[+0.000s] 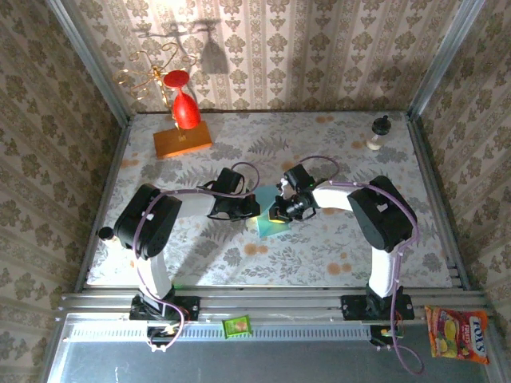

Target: Fold a paper plane with a square sheet of paper (pick it up from the middle)

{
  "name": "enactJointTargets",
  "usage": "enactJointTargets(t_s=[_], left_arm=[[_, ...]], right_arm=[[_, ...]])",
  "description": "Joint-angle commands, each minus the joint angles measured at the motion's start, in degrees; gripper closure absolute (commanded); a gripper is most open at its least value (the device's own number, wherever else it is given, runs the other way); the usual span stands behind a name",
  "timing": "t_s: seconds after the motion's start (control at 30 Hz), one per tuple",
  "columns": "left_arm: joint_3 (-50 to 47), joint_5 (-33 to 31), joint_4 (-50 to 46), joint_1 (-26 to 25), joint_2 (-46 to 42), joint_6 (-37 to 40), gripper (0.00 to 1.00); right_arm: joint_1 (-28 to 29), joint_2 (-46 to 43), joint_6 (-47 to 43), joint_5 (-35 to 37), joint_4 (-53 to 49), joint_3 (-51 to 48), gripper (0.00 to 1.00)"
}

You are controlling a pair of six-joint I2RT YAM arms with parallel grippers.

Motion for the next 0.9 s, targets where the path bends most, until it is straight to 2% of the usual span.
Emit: enactJointTargets(t_s=[0.0, 0.23, 0.37, 0.47, 0.63, 0.87], left_arm=[[-0.74, -1.02, -2.56, 0.29, 0.73, 0.14, 1.00], [-1.22, -3.34, -1.91, 0.56, -5.80, -3.39, 1.00], [-3.39, -7.17, -1.80, 0.08, -12.28, -7.69, 0.82], [-5.26, -8.93, -2.29, -1.16, -15.33, -10.51, 0.78], [-6.35, -10.92, -1.38, -5.74, -16.04, -15.54, 0.79], [-8.30, -11.37, 1.33, -8.56, -12.82, -20.39, 0.88]], right_arm=[[0.52, 2.60, 0.24, 1.58, -0.11, 0.64, 0.90], [0.59, 2.77, 4.15, 5.08, 2.58, -3.40, 0.90], [0.78, 2.49, 10.65, 7.66, 3.58, -5.30, 0.90], [1.63, 2.20, 14.50, 10.12, 5.04, -6.11, 0.90], [2.19, 2.13, 16.41, 11.55, 3.97, -5.98, 0.90], [2.19, 2.53, 16.16, 11.58, 2.47, -5.52, 0.90]])
